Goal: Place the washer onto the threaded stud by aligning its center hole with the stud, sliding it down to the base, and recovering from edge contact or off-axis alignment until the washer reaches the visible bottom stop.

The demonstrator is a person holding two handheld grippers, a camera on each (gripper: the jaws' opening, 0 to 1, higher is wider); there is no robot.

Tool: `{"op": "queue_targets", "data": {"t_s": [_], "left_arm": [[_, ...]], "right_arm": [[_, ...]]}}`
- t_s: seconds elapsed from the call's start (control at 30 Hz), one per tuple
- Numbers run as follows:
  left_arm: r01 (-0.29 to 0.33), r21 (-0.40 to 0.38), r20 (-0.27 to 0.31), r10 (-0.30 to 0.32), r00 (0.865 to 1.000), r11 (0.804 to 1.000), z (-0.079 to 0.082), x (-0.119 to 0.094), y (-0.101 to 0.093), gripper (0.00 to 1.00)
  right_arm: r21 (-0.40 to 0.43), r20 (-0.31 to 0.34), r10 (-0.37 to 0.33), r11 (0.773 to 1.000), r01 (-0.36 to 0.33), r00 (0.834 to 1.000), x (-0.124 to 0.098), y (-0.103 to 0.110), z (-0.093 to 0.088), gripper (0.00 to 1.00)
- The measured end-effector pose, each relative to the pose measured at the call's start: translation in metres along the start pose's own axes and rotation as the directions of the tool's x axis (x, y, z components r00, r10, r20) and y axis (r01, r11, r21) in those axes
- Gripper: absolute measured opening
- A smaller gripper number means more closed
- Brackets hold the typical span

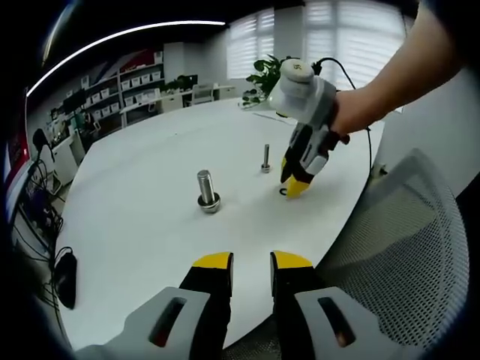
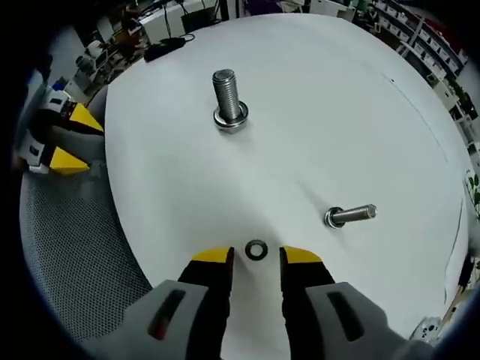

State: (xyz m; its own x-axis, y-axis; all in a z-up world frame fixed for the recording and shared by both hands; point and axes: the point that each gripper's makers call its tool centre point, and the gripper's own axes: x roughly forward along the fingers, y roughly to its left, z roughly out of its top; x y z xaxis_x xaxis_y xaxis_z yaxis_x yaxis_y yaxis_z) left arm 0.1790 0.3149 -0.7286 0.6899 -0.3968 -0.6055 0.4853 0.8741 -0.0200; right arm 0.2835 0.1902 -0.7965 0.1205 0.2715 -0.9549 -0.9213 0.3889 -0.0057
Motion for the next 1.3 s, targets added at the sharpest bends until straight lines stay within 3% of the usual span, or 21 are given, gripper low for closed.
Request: {"op": "queue_targets", "data": {"t_s": [0.2, 0.37, 0.83, 1.3], "left_arm": [[0.0, 0.002, -0.003, 0.0, 1.0, 1.0, -0.001, 0.0, 0.0, 0.17], [-0.002, 0.003, -0.002, 0.002, 1.0, 1.0, 0.0, 0.0, 0.0, 0.17], [-0.006, 0.005, -0.006, 0.006, 1.0, 1.0, -0.001, 0.001, 0.001, 0.17], [-0.013, 0.008, -0.014, 0.013, 1.0, 1.0, -0.002, 0.0, 0.002, 0.17]], "right_arm": [[-0.01, -0.025, 0.005, 1.0, -0.006, 1.0, 0.004, 0.0, -0.005, 0.25], [0.003, 0.005, -0.001, 1.0, 0.001, 1.0, 0.002, -0.005, -0.006, 0.21], [-0.081, -0.018, 0.016, 0.997, -0.018, 1.0, 0.004, -0.006, -0.003, 0.16], [-0.06, -0.131, 0.017, 0.998, -0.026, 0.991, 0.007, -0.01, 0.003, 0.14]]}}
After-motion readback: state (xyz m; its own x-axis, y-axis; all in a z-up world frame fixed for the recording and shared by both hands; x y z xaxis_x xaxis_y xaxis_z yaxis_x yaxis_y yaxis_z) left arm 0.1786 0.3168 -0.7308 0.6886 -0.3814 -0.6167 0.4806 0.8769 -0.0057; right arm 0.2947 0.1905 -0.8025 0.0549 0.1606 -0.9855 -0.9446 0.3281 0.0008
